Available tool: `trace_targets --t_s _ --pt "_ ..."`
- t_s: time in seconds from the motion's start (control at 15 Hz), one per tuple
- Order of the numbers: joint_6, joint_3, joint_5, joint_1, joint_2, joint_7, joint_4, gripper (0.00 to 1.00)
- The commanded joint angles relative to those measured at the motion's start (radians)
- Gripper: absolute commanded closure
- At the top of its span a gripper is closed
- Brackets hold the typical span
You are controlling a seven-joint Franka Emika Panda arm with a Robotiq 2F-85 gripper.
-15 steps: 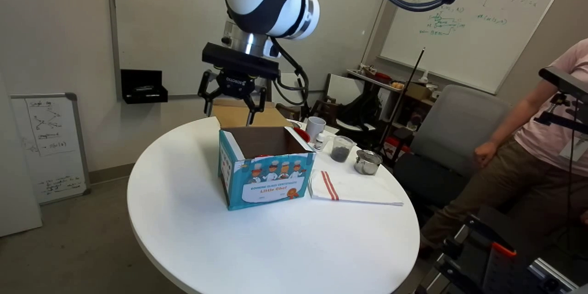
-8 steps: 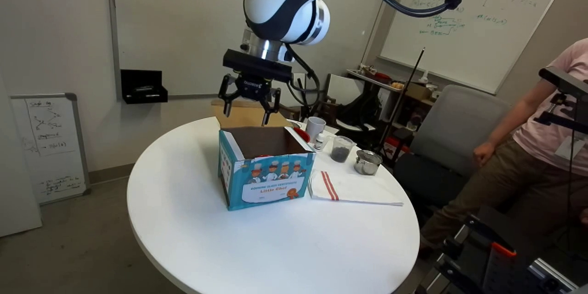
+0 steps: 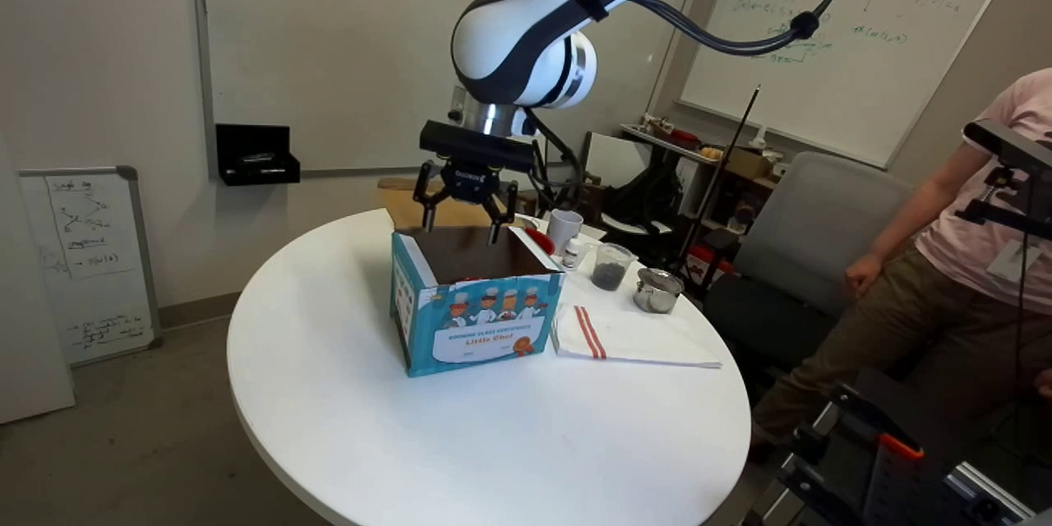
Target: Remove the orange cup from the box and put it on the table
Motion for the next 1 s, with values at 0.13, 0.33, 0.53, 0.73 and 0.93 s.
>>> trace_targets --t_s 0.13,0.33,0.53,0.73,0.93 --pt "0.017 0.009 0.031 -0.011 0.042 -0.015 0.006 0.00" --pt "0.029 0.010 0.039 -0.016 0.062 -0.018 0.005 0.00" --pt "0.043 0.008 0.040 -0.020 0.086 -0.023 0.014 0.00" --pt "0.052 0.001 0.029 -0.024 0.107 -0.032 0.031 0.00" --pt "0.042 -0.003 0.020 -0.032 0.129 -0.055 0.057 0.00"
